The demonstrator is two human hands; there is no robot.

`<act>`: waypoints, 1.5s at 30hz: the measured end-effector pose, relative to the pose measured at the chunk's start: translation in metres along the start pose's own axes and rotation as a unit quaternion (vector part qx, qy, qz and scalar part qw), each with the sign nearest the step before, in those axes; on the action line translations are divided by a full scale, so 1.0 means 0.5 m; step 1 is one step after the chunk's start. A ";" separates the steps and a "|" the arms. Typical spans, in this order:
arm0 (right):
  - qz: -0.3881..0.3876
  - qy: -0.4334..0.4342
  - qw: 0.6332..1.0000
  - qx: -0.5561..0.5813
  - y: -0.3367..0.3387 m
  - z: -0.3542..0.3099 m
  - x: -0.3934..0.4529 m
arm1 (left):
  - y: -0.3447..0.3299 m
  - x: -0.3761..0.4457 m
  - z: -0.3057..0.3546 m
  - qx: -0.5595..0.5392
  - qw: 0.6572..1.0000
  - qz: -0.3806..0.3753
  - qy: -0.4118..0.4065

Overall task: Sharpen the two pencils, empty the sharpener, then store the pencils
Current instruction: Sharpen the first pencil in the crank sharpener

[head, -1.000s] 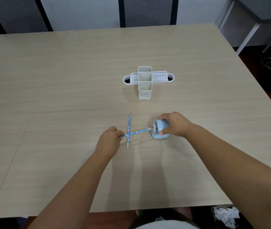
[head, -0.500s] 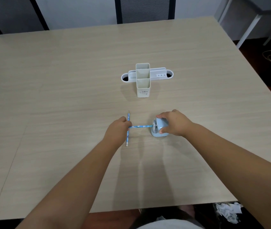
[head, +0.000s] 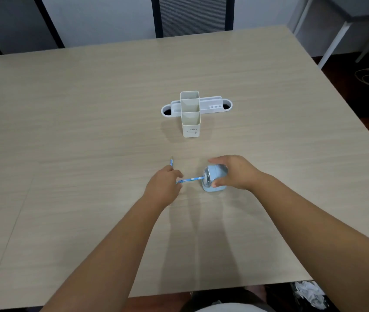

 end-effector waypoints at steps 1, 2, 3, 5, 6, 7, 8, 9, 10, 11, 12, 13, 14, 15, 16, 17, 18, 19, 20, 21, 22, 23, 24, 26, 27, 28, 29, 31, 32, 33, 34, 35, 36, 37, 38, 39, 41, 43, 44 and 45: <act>0.021 0.010 0.998 0.059 0.006 0.003 -0.009 | 0.004 -0.005 0.007 -0.001 1.000 -0.001 0.001; 0.053 0.018 0.991 0.118 0.014 0.012 -0.020 | 0.007 -0.010 0.018 -0.001 1.000 0.003 -0.004; 0.096 0.023 0.981 0.167 0.023 0.026 -0.031 | 0.011 -0.015 0.034 0.001 1.000 0.012 -0.020; 0.178 0.002 0.960 0.216 0.042 0.069 -0.054 | 0.014 -0.015 0.081 0.012 0.997 0.030 -0.071; 0.201 -0.023 0.955 0.215 0.048 0.094 -0.063 | 0.015 -0.010 0.107 0.013 0.995 0.031 -0.095; 0.207 -0.050 0.955 0.206 0.049 0.115 -0.069 | 0.013 -0.001 0.132 0.014 0.994 0.022 -0.111; 0.198 -0.075 0.958 0.191 0.046 0.133 -0.072 | 0.010 0.011 0.155 0.018 0.993 0.007 -0.115; 0.184 -0.089 0.964 0.170 0.038 0.146 -0.071 | 0.006 0.024 0.173 0.029 0.993 -0.009 -0.114; 0.168 -0.093 0.970 0.151 0.030 0.153 -0.066 | 0.001 0.036 0.187 0.045 0.993 -0.025 -0.107; 0.153 -0.090 0.974 0.140 0.020 0.156 -0.060 | -0.004 0.046 0.197 0.063 0.993 -0.038 -0.094; 0.138 -0.085 0.977 0.139 0.012 0.157 -0.052 | -0.009 0.055 0.204 0.077 0.993 -0.049 -0.080; 0.123 -0.081 0.979 0.140 0.004 0.155 -0.044 | -0.014 0.061 0.207 0.085 0.992 -0.056 -0.067; 0.109 -0.078 0.981 0.140 -0.005 0.154 -0.034 | -0.019 0.065 0.208 0.087 0.993 -0.062 -0.059; 0.098 -0.075 0.983 0.137 -0.015 0.154 -0.026 | -0.024 0.067 0.208 0.086 0.993 -0.064 -0.054; 0.093 -0.074 0.984 0.133 -0.025 0.156 -0.018 | -0.029 0.069 0.208 0.082 0.993 -0.063 -0.051; 0.094 -0.074 0.984 0.133 -0.035 0.157 -0.012 | -0.032 0.071 0.206 0.077 0.994 -0.061 -0.051; 0.100 -0.076 0.983 0.135 -0.043 0.159 -0.008 | -0.034 0.072 0.205 0.071 0.994 -0.059 -0.052; 0.108 -0.080 0.981 0.143 -0.049 0.160 -0.006 | -0.036 0.072 0.203 0.064 0.995 -0.060 -0.051; 0.117 -0.081 0.977 0.157 -0.054 0.161 -0.005 | -0.037 0.072 0.201 0.056 0.995 -0.060 -0.049; 0.125 -0.080 0.974 0.170 -0.056 0.161 -0.005 | -0.038 0.072 0.199 0.050 0.996 -0.060 -0.048; 0.129 -0.078 0.972 0.179 -0.058 0.162 -0.005 | -0.038 0.071 0.198 0.045 0.996 -0.060 -0.047; 0.130 -0.076 0.971 0.186 -0.059 0.162 -0.006 | -0.038 0.070 0.197 0.040 0.996 -0.058 -0.045; 0.128 -0.077 0.970 0.191 -0.060 0.162 -0.007 | -0.038 0.069 0.196 0.035 0.997 -0.056 -0.045; 0.116 -0.081 0.972 0.189 -0.063 0.164 -0.012 | -0.037 0.068 0.195 0.027 0.997 -0.057 -0.044; 0.109 -0.082 0.973 0.187 -0.065 0.165 -0.015 | -0.036 0.068 0.195 0.029 0.997 -0.057 -0.044; 0.103 -0.081 0.974 0.187 -0.067 0.165 -0.020 | -0.034 0.068 0.195 0.031 0.997 -0.057 -0.044; 0.101 -0.078 0.974 0.188 -0.068 0.164 -0.025 | -0.033 0.068 0.196 0.033 0.997 -0.057 -0.045; 0.101 -0.074 0.973 0.193 -0.067 0.160 -0.038 | -0.031 0.069 0.196 0.037 0.997 -0.057 -0.045; 0.099 -0.072 0.974 0.193 -0.065 0.157 -0.046 | -0.030 0.068 0.197 0.041 0.997 -0.057 -0.044; 0.096 -0.069 0.974 0.192 -0.062 0.154 -0.055 | -0.030 0.067 0.197 0.046 0.996 -0.055 -0.045; 0.092 -0.064 0.975 0.193 -0.058 0.152 -0.066 | -0.031 0.066 0.196 0.051 0.996 -0.054 -0.046; 0.088 -0.057 0.975 0.197 -0.053 0.149 -0.076 | -0.032 0.065 0.195 0.053 0.996 -0.053 -0.048; 0.083 -0.049 0.974 0.205 -0.049 0.147 -0.085 | -0.033 0.063 0.194 0.052 0.996 -0.053 -0.051; 0.079 -0.041 0.973 0.211 -0.046 0.144 -0.092 | -0.034 0.061 0.193 0.050 0.996 -0.053 -0.055; 0.077 -0.034 0.974 0.212 -0.044 0.141 -0.097 | -0.033 0.060 0.193 0.047 0.996 -0.054 -0.058; 0.076 -0.031 0.975 0.209 -0.042 0.138 -0.099 | -0.032 0.059 0.193 0.046 0.996 -0.056 -0.060; 0.087 -0.027 0.977 0.193 -0.040 0.134 -0.101 | -0.029 0.061 0.193 0.049 0.995 -0.062 -0.061; 0.117 0.004 0.981 0.153 -0.036 0.130 -0.102 | -0.024 0.064 0.191 0.059 0.994 -0.068 -0.064; 0.135 0.036 0.983 0.121 -0.033 0.129 -0.102 | -0.021 0.066 0.188 0.062 0.993 -0.071 -0.066; 0.151 0.071 0.982 0.089 -0.029 0.128 -0.101 | -0.019 0.068 0.185 0.062 0.993 -0.073 -0.069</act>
Point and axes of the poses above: each hand's wrist, its own x-axis towards the middle knuckle, its own y-axis out of the back of the hand, z = x × y, the point moved 1 cm from there along x, towards the middle knuckle, and after that the axes turned 10 degrees about -z, right-handed, at the moved point
